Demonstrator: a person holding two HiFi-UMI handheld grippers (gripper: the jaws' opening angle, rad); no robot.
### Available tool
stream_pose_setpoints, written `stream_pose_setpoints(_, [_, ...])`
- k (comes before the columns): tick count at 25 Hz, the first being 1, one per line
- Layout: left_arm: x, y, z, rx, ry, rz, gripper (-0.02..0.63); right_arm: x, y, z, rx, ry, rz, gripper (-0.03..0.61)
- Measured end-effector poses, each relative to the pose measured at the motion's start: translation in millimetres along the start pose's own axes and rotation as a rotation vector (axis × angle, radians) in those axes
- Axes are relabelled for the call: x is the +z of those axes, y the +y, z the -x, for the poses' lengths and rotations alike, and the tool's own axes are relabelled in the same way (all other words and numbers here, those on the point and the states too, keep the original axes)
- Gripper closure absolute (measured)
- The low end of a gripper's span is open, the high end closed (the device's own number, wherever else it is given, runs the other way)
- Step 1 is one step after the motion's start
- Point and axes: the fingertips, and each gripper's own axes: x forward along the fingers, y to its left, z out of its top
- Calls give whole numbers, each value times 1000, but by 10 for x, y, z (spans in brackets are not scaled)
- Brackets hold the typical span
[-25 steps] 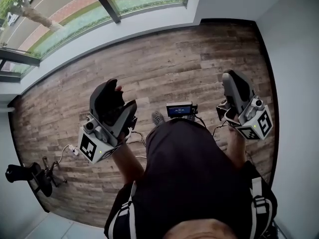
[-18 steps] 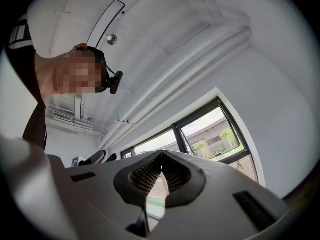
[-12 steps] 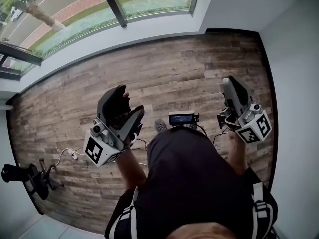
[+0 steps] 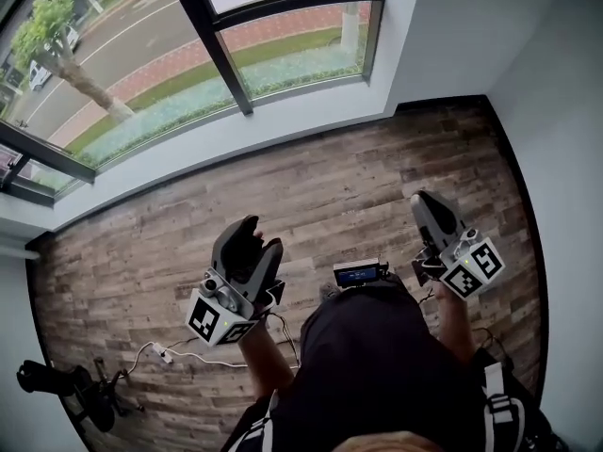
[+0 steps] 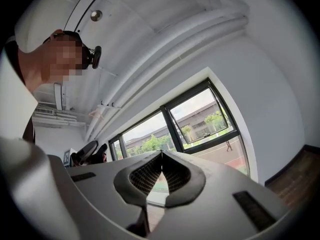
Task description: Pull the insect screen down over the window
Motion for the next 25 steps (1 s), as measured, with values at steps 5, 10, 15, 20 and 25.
stream_pose_setpoints(5, [-60,456,23,67,-19,111,411,-162,-8,-295,-5,67,15,571])
stream_pose_setpoints(10, [-210,747,-177,79,23,118,411,-259,-232,-655,12,95,32,571])
stream_pose_setpoints(15, [-258,1134,-515,155,27,110,411,-358,-702,-1220,65,114,2,571])
stream_pose_setpoints(20, [-211,1634,-1007,226,-17,102,411,-196,-1237,-1934,145,125,-21,571])
stream_pose_setpoints(25, [-265,1979,-1605,186,-32,2,411,189,-1668,-2401,226,110,68,571])
